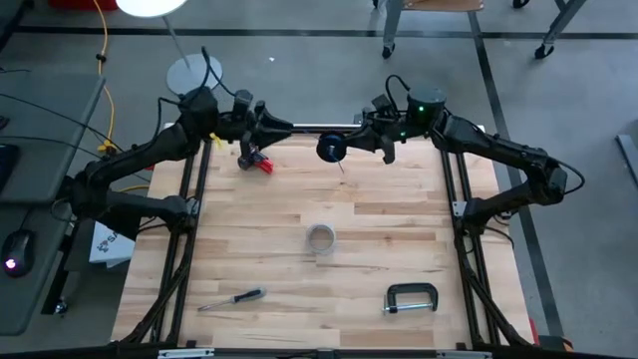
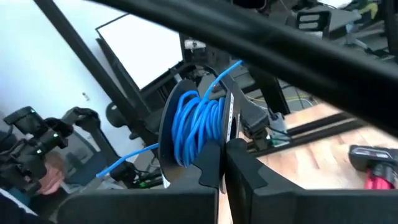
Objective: Coil cords
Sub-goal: Uncoil the blue wire from the spool
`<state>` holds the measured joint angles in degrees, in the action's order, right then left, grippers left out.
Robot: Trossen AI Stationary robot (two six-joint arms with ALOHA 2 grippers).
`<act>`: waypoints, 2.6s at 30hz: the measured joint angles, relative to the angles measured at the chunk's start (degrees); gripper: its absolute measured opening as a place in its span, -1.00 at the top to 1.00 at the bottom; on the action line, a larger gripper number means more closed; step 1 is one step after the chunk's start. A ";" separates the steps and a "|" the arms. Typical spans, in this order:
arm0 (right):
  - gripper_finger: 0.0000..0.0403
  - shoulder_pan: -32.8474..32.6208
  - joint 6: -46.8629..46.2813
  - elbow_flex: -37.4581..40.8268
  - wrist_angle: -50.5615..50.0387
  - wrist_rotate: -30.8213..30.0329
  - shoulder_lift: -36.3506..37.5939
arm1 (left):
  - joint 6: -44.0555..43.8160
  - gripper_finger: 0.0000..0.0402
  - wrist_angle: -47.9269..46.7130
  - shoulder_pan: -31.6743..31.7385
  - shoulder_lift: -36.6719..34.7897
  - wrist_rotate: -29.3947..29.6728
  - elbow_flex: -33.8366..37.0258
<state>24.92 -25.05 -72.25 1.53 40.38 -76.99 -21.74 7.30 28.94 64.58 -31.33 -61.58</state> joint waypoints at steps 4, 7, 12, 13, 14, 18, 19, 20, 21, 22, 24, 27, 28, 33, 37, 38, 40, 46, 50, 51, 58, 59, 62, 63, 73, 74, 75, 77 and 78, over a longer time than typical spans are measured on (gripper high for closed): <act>1.00 -0.38 -0.12 0.00 0.52 0.35 0.00 | 2.78 0.09 5.09 -2.19 1.04 -0.20 -0.02; 1.00 -0.91 -0.39 0.00 2.20 0.24 0.02 | 1.55 0.08 8.04 -3.56 2.49 0.02 -0.04; 1.00 -1.93 -0.47 0.00 3.80 0.64 0.02 | 0.80 0.08 10.23 -4.52 4.54 0.58 -0.04; 1.00 -2.06 -0.47 0.00 3.69 0.57 0.02 | 0.38 0.08 10.78 -4.71 4.84 0.61 -0.04; 1.00 -2.22 -0.46 0.00 3.47 0.46 0.02 | -0.24 0.08 11.46 -4.82 5.07 0.63 -0.04; 1.00 -2.22 -0.47 0.00 3.49 0.40 0.00 | -2.21 0.08 14.61 -5.75 6.03 0.54 -0.04; 1.00 -2.22 -0.44 0.00 3.47 0.42 0.00 | -2.21 0.08 14.85 -5.95 6.26 0.38 -0.04; 1.00 -2.22 -0.47 0.00 3.46 0.42 0.00 | -2.23 0.08 15.03 -6.21 6.40 0.32 -0.04; 1.00 -2.22 -0.46 0.00 3.44 0.40 0.00 | -2.23 0.08 14.96 -6.49 6.48 0.26 -0.04; 1.00 -2.22 -0.44 0.00 3.45 0.40 0.00 | -2.23 0.08 14.98 -6.70 6.57 0.28 -0.04; 1.00 -2.22 -0.44 0.00 3.45 0.40 0.00 | -2.20 0.08 15.26 -7.05 6.57 0.26 -0.04; 1.00 -2.22 -0.31 0.00 3.45 0.38 0.00 | -2.18 0.09 15.85 -7.42 6.53 0.24 -0.04; 1.00 -2.20 -0.10 0.00 3.45 0.38 0.00 | -2.16 0.11 15.81 -7.42 6.53 0.22 -0.04; 1.00 -2.09 0.01 0.00 3.45 0.35 0.00 | -1.55 0.26 15.79 -7.42 6.55 0.30 -0.04; 1.00 -2.09 0.01 0.00 3.45 0.35 0.00 | -0.67 0.42 16.16 -7.42 6.55 0.58 -0.04; 1.00 -2.09 0.01 0.00 3.45 0.35 0.00 | -0.64 0.46 16.56 -7.42 6.55 0.61 -0.04; 1.00 -2.09 0.01 0.00 3.38 0.33 0.00 | -0.65 0.52 16.65 -7.40 6.53 0.61 -0.04; 1.00 -2.09 0.01 0.00 1.83 0.31 0.00 | -0.70 0.60 16.63 -7.40 6.53 0.63 -0.04; 1.00 -2.09 0.01 0.00 1.28 -0.06 0.00 | -1.31 0.60 16.60 -7.40 6.92 0.65 -0.04; 1.00 -2.09 0.01 0.00 1.29 -0.06 0.00 | -1.54 0.60 16.62 -7.40 7.14 0.65 -0.04; 1.00 -2.09 0.01 0.00 1.30 -0.07 0.00 | -1.16 0.66 16.85 -7.40 7.86 0.74 -0.04; 1.00 -2.08 0.01 0.00 1.30 -0.08 0.00 | -0.80 0.69 16.86 -7.40 7.86 0.74 -0.04; 1.00 -2.08 0.01 0.00 1.28 -0.08 0.00 | -0.63 0.84 16.87 -7.11 7.91 0.74 -0.04; 1.00 -2.09 0.01 0.00 1.28 -0.08 0.00 | -0.63 0.90 16.95 -6.93 7.91 0.70 -0.04; 0.96 -2.07 -2.68 0.00 1.33 -1.22 0.00 | -0.69 0.99 17.00 -6.39 7.82 -1.12 -0.04; 0.94 -2.07 -3.27 0.00 1.34 -1.40 0.00 | -1.02 0.99 17.00 -6.39 7.80 -1.12 -0.04; 0.90 -2.07 -3.43 0.00 1.34 -1.59 0.00 | -1.65 0.99 17.02 -6.31 7.78 -1.10 -0.04; 0.80 -2.07 -3.46 0.00 1.33 -1.79 0.00 | -2.98 0.99 17.02 -5.88 7.78 -1.16 -0.04; 0.74 -2.07 -3.46 0.00 1.34 -1.93 0.00 | -3.40 0.99 16.98 -5.68 7.78 -1.21 -0.04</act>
<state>22.85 -28.51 -72.25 2.86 38.45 -76.99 -25.14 24.27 23.26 72.36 -32.53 -61.63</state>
